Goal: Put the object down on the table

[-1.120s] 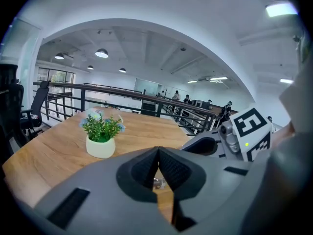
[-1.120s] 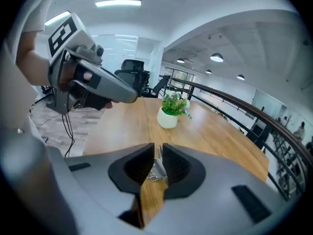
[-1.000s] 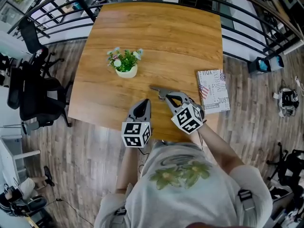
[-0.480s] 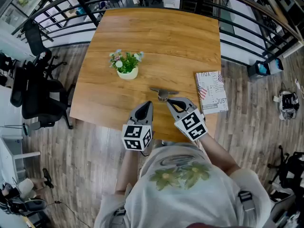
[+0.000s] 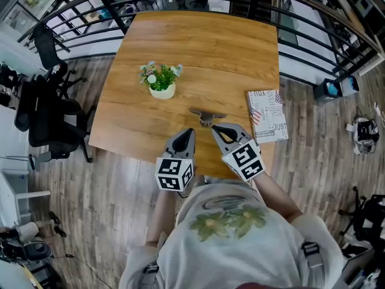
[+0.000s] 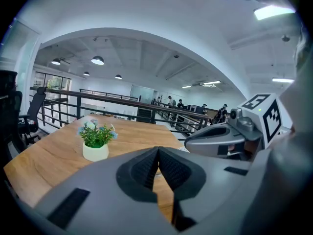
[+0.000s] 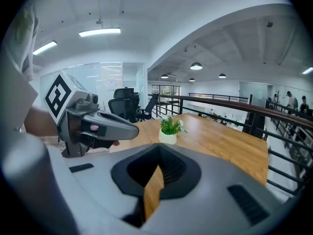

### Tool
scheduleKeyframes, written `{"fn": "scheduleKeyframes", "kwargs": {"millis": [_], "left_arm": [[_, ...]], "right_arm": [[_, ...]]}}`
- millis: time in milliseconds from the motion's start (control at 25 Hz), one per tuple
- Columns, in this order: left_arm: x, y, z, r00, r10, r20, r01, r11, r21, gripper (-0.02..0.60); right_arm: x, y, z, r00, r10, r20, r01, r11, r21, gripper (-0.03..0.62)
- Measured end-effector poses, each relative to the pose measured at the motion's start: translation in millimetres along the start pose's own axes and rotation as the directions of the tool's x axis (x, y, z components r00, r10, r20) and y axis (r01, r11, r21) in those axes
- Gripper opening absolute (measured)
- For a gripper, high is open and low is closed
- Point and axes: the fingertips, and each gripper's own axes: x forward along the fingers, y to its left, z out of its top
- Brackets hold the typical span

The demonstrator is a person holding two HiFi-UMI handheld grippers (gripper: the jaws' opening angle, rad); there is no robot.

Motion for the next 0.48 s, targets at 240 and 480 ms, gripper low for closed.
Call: {"fn": "scheduleKeyframes", "kwargs": {"millis": [240, 480], "left_arm": [[-5.4, -0.4, -2.3, 1.000, 0.004, 0.003, -0.004, 1.000, -0.001, 0.015], [-6.6, -0.7, -0.7, 1.000, 0.006, 0.007, -0.006, 1.000, 0.000, 0.015]], "right_arm": [[-4.1, 3.5, -1.6, 1.000, -0.004, -0.002, 0.004, 1.000, -0.003, 0.005], [-5.6, 2.5, 2.4, 1.000, -0.008, 0.007, 0.008, 1.000, -0.005, 0.005]]}}
